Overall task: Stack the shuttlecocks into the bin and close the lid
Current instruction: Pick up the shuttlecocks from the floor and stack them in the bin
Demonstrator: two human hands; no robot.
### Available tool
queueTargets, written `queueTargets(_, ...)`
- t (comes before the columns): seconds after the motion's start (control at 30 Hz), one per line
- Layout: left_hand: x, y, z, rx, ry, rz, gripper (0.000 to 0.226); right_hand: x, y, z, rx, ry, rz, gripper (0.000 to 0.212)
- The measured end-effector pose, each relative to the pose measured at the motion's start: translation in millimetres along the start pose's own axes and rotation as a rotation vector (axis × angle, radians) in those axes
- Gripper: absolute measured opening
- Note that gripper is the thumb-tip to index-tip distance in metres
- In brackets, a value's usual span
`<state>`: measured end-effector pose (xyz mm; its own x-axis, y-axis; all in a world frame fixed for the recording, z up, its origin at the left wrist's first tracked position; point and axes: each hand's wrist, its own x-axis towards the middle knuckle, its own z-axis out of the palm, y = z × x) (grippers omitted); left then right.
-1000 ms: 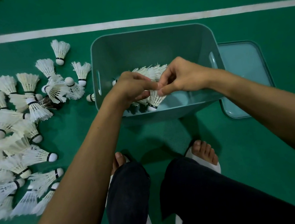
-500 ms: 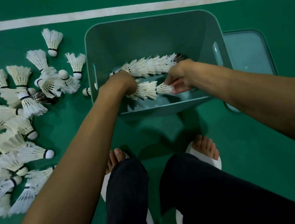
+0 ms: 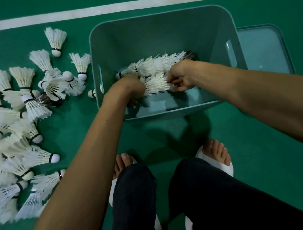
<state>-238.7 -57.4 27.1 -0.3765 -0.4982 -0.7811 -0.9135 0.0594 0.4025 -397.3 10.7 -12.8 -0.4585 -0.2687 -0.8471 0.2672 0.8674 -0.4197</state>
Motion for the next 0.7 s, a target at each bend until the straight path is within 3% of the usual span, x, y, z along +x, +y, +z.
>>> queueTargets(0.1,-4,-2,-2,0.053,0.047,0.019,0.038,0,-3,2,-0.098,0.129,-0.075,0.007)
queueTargets(0.37,-32,-5,-23,-0.037,0.213,0.135,0.023,-43,-16,-31,-0.215,0.272,-0.308,0.019)
queueTargets(0.53,-85,-25,-49,-0.22,0.497,0.342,0.012,-87,-27,-27,-0.133,0.242,-0.534,0.018)
queueTargets(0.7,-99,-79,-49,-0.438,0.894,0.255,0.01,-135,-49,21,-0.09,0.181,-0.797,0.02)
